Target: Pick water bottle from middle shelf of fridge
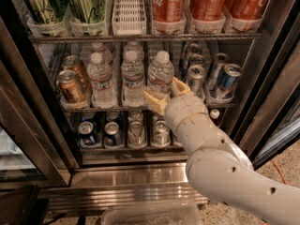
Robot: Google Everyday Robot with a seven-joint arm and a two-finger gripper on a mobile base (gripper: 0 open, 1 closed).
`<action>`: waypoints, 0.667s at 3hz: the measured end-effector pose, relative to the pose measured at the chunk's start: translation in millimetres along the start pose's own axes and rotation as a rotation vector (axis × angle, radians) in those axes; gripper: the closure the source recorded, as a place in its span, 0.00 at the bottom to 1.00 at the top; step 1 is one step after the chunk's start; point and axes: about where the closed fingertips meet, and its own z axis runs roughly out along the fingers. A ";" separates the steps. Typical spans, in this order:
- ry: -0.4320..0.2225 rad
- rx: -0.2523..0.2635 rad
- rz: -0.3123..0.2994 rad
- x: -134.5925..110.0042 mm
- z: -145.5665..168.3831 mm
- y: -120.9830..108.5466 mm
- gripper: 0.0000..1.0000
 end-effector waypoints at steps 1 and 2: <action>0.000 0.000 0.000 0.0 0.0 0.0 1.00; 0.019 -0.041 -0.026 0.5 -12.5 12.7 1.00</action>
Offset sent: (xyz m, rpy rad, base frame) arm -0.0163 0.0071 -0.0112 -0.0396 0.0277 0.0444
